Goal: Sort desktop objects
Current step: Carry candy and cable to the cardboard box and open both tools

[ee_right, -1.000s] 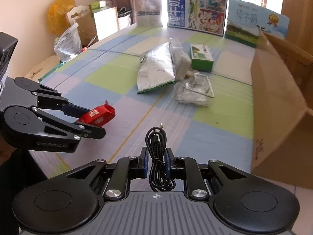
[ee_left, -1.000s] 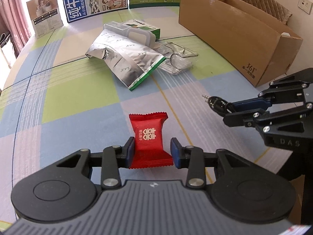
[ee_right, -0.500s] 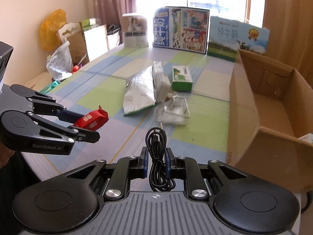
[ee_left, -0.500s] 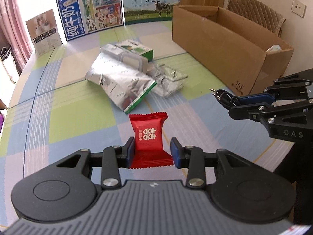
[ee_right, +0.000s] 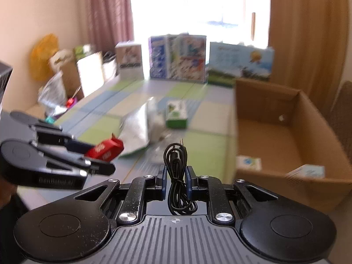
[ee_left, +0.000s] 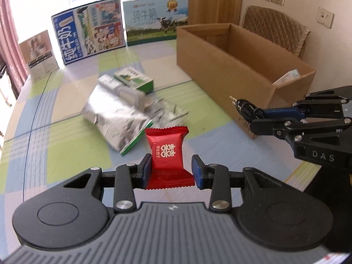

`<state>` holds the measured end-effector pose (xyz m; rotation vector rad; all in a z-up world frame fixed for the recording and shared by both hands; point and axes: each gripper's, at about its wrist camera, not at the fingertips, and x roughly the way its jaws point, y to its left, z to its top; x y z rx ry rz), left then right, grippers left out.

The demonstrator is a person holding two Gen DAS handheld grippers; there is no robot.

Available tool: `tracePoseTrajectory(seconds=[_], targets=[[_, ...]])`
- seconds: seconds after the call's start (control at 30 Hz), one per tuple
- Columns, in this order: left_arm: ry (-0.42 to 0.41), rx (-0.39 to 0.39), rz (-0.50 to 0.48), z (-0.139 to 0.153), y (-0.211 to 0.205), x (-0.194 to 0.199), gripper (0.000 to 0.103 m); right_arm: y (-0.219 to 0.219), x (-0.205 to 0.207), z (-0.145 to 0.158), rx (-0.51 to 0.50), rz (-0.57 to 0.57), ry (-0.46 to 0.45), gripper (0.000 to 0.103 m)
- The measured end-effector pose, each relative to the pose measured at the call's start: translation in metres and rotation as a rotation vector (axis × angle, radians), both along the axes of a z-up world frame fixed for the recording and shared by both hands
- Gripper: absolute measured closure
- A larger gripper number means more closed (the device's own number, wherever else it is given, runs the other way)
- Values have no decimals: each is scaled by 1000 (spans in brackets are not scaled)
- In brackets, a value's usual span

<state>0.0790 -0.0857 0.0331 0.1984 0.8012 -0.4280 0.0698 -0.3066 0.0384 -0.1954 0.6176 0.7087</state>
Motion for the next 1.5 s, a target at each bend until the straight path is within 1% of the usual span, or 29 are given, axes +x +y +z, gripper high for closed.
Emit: tracePoseTrajectory(seconds=[0.17,0.37,0.47,0.63,0.83,0.97,1.07,1.13,1.2,1.37,1.5], targets=[[-37,-23,-51,18,-31,8,70,-23,17,25,19,-67,-60,89],[-81,-56,-125,41,-78,20,70,-56,46,40,16,-153,-100,89],[-102,-68,-162,51,-102,27,70,-72,60,42,8,-181,-111,89],[-111,-86,-212,60,-143,43,70,-93,82,37,-5,-223,-114,89],[-87,-107,-244,55,-181,62,70,-111,103,28,-14,-253,-104,89],[-70,-115,-238,49,-195,74,70,-114,115,22,-14,-259,-95,89],[-75,-117,-228,46,-200,79,70,-115,119,18,-14,-261,-89,89],[-83,-134,-220,45,-201,83,70,-116,120,16,-13,-264,-84,89],[-87,-134,-202,44,-200,85,61,-116,121,14,-12,-265,-78,89],[-93,-136,-193,47,-193,84,61,-115,121,9,-11,-265,-66,89],[-97,-139,-179,49,-185,77,58,-114,122,10,-4,-263,-64,89]])
